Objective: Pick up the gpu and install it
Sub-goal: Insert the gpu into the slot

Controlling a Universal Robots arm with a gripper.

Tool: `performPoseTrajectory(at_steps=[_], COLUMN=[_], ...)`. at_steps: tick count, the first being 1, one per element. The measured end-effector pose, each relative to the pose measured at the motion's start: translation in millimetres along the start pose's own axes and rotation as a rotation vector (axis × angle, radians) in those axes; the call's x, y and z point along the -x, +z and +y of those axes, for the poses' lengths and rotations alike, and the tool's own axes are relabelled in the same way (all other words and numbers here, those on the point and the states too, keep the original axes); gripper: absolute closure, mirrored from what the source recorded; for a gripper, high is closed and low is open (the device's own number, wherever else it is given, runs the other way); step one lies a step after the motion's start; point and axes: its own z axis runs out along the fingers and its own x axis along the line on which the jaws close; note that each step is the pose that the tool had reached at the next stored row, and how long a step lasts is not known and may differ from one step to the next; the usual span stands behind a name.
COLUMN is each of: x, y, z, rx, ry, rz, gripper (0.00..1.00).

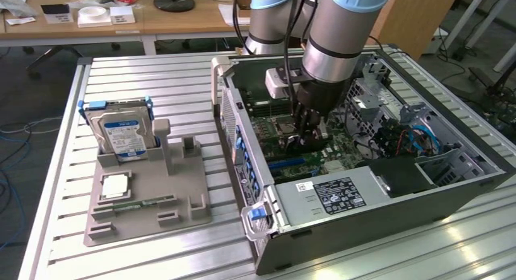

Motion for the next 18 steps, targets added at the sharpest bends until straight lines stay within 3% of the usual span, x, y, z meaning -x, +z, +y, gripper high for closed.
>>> performPoseTrajectory(at_steps=[18], x=[-0.3], y=[4.8], z=[2.0], rx=[0.0001], ry=[0.0], rz=[0.0002], gripper=[0.73])
